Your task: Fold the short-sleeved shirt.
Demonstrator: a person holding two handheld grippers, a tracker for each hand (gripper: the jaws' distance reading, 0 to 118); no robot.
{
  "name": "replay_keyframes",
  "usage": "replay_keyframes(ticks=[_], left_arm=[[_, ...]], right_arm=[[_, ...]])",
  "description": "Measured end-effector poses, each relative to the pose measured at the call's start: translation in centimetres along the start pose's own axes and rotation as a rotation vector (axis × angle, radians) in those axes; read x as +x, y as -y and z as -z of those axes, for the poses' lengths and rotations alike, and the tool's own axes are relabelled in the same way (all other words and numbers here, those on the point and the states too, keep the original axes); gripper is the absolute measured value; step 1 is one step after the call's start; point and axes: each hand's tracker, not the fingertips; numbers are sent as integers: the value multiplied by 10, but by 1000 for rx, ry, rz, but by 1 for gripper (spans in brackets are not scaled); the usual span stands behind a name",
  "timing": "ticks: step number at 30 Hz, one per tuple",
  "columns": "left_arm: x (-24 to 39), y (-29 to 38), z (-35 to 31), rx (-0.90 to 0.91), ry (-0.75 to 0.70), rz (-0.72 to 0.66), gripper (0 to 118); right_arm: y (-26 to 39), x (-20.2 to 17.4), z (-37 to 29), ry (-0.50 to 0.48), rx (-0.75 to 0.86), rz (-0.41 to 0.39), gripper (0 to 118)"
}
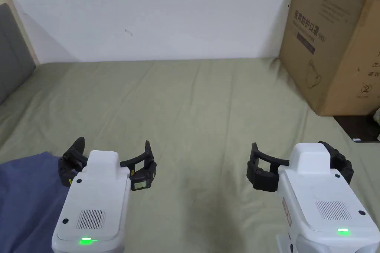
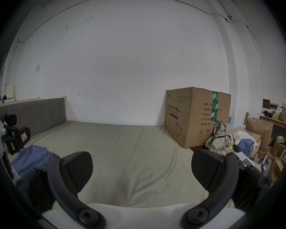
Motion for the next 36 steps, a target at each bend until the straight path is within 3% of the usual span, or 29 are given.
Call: replay_keyframes(ticks=[18,21,23,24,25,26,27,36], left_arm=[[0,-5,2,2,6,0,118],[-1,-8,3,-4,21,-22,115],[-1,-9,3,-1,19,-35,87],[-1,-9,3,3,21,-44,66],[-2,-10,3,1,23,-52,35],[-2,-11,5,-7,23,-59,15],[-2,-13,7,-20,27,-67,3],[-9,-14,12,-56,25,-108,0]], right_arm=[[-2,4,0,-1,-7,9,116],[-2,4,0,0,-8,9,111],[-3,4,0,-2,-10,6,88],[-4,4,0,-3,-11,5,68],[-5,4,-1,-8,-14,4,34],[-5,4,-1,-12,-12,3,12],[-6,4,-1,-8,-10,1,4],[-6,7,7,3,-19,7,0]])
